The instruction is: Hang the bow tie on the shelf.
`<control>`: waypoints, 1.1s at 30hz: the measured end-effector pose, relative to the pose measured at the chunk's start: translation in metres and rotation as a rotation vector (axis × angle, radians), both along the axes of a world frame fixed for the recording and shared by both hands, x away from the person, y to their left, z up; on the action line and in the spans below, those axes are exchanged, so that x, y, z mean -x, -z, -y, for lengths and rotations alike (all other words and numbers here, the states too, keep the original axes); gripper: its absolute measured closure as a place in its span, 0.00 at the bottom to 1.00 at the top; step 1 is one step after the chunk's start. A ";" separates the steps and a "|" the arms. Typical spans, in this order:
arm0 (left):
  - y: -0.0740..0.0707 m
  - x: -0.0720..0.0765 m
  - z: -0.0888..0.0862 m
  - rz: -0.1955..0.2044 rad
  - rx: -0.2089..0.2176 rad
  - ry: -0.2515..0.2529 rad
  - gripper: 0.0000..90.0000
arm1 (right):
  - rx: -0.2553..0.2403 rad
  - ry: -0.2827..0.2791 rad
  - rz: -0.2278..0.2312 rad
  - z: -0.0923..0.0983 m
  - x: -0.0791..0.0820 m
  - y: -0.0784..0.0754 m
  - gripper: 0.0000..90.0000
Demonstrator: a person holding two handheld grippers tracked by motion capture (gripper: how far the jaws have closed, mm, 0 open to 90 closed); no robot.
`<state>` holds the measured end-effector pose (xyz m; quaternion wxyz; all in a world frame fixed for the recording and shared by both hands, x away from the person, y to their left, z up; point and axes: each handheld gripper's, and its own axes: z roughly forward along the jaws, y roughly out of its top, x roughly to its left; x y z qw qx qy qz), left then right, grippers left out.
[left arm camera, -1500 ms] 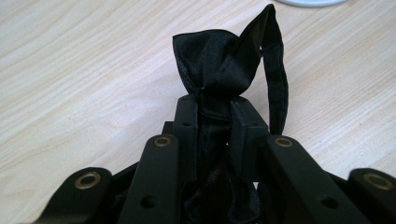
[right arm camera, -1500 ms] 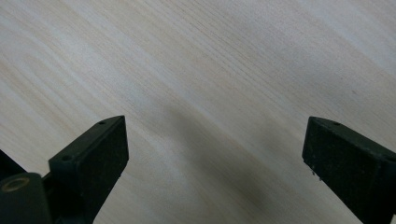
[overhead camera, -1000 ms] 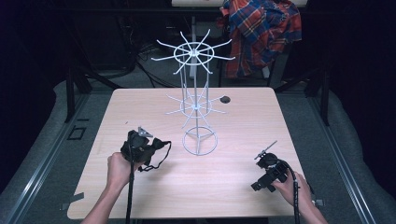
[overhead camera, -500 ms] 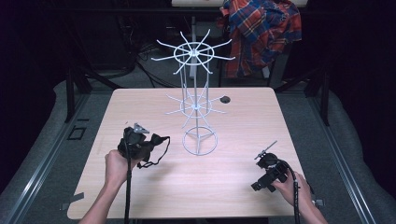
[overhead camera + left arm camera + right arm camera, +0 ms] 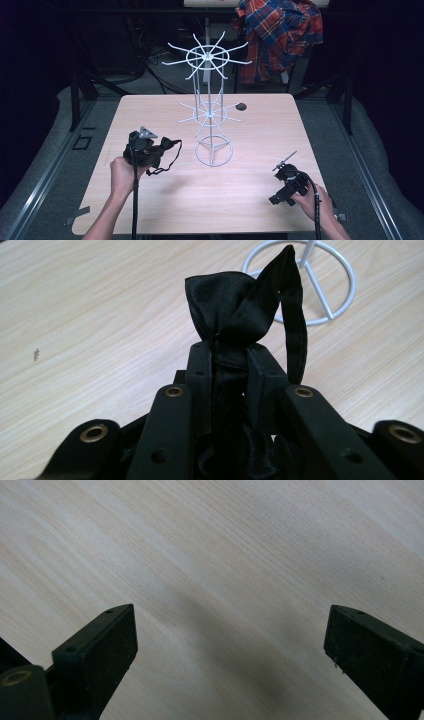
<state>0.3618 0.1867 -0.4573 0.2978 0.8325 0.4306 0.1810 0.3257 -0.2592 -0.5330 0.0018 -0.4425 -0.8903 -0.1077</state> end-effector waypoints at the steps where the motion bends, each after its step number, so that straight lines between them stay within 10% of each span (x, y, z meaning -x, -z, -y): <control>1: -0.002 0.000 -0.001 0.004 0.003 0.002 0.83 | -0.005 0.000 -0.001 0.000 0.000 0.000 0.07; 33: -0.040 0.008 -0.011 0.087 0.090 -0.004 0.83 | -0.022 0.015 0.013 0.001 0.005 0.000 0.07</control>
